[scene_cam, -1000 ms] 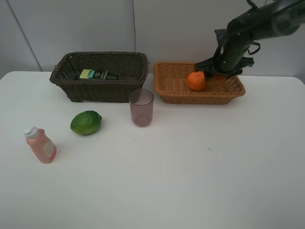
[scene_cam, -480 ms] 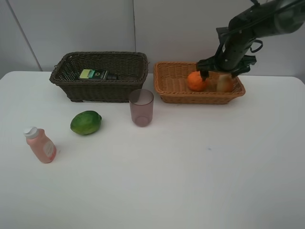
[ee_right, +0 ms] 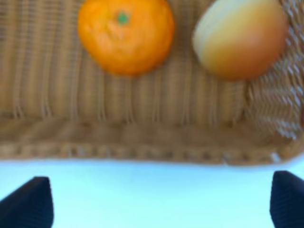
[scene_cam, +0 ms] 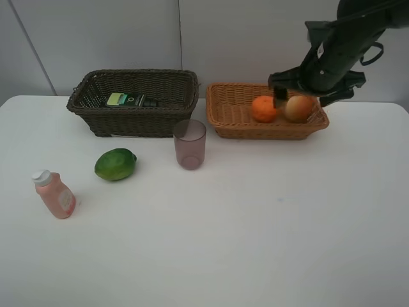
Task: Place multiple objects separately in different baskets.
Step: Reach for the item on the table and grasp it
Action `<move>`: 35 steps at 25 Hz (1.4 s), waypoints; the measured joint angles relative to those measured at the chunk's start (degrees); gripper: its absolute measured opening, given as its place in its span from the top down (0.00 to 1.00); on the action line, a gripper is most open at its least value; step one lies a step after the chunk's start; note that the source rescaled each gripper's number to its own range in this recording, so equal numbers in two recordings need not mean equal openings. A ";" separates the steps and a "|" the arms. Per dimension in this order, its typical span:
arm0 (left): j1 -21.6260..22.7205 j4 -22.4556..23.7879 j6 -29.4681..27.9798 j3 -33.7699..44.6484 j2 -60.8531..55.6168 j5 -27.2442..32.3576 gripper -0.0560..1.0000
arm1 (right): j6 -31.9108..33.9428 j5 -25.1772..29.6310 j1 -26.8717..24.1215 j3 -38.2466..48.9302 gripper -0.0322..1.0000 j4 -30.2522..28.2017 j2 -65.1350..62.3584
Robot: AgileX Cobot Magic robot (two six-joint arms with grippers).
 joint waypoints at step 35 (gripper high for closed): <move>0.00 0.00 0.00 0.00 0.00 -0.04 0.00 | -29.85 25.16 -8.19 29.60 0.03 23.74 -84.11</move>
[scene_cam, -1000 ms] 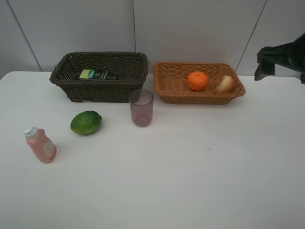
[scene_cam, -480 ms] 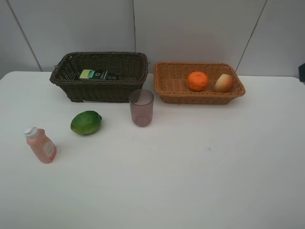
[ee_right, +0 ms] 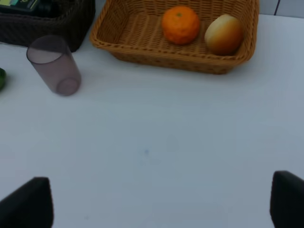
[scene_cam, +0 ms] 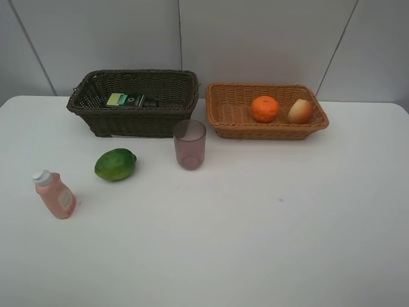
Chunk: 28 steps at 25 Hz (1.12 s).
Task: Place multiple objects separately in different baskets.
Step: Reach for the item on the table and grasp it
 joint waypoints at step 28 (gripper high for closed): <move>0.00 0.00 0.00 0.00 0.00 0.00 0.00 | 0.16 -4.84 -10.09 11.76 0.03 -4.87 -16.11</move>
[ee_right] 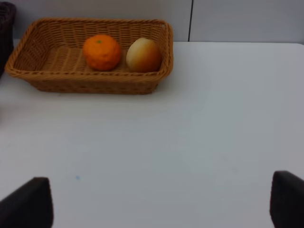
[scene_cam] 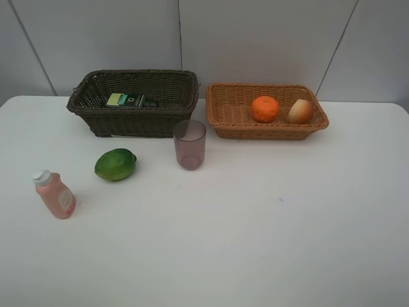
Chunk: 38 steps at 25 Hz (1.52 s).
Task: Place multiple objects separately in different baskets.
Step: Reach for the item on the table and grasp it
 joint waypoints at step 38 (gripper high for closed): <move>0.00 0.00 0.00 0.00 0.00 0.00 0.00 | 0.04 0.00 -0.02 0.00 0.03 0.41 0.00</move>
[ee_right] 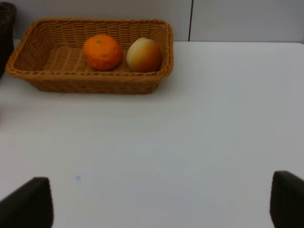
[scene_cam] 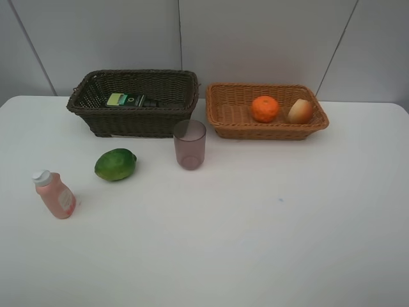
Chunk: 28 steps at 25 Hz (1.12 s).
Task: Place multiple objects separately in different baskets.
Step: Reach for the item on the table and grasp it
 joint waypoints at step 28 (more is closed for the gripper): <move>0.00 0.00 0.00 0.00 0.00 0.00 0.00 | 0.00 0.00 0.00 0.00 0.03 0.00 0.00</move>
